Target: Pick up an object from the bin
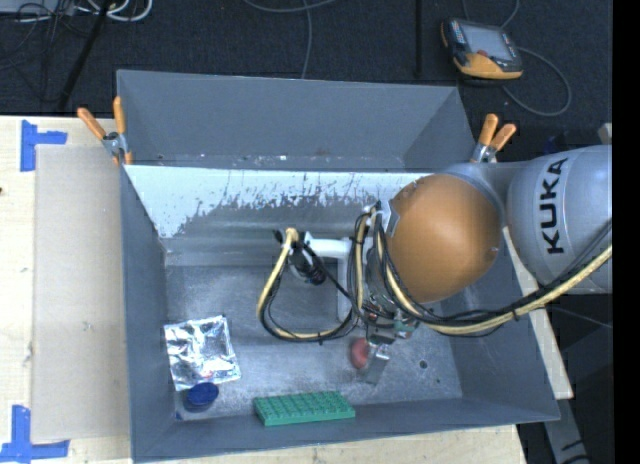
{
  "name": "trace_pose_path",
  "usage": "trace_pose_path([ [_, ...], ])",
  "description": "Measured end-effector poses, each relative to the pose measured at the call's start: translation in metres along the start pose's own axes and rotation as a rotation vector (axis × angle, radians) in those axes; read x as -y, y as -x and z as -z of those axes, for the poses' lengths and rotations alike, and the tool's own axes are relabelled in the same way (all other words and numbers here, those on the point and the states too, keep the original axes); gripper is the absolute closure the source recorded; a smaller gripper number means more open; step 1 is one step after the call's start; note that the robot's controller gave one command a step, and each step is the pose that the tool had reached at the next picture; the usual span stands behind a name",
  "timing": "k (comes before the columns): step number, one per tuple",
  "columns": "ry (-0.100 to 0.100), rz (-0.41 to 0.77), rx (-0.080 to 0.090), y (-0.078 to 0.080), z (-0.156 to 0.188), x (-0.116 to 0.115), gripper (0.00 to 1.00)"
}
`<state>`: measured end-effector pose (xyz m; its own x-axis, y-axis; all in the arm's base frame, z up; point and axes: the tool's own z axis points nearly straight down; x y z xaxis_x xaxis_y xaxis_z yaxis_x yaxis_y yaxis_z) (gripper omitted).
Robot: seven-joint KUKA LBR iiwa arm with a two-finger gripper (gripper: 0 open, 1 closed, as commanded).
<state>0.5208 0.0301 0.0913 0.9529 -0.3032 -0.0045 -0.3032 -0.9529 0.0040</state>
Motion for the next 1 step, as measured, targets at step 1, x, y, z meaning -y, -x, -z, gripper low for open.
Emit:
trace_pose_path([
  [1,-0.003,-0.002,0.002,0.0008,-0.0006,0.0007,1.0],
])
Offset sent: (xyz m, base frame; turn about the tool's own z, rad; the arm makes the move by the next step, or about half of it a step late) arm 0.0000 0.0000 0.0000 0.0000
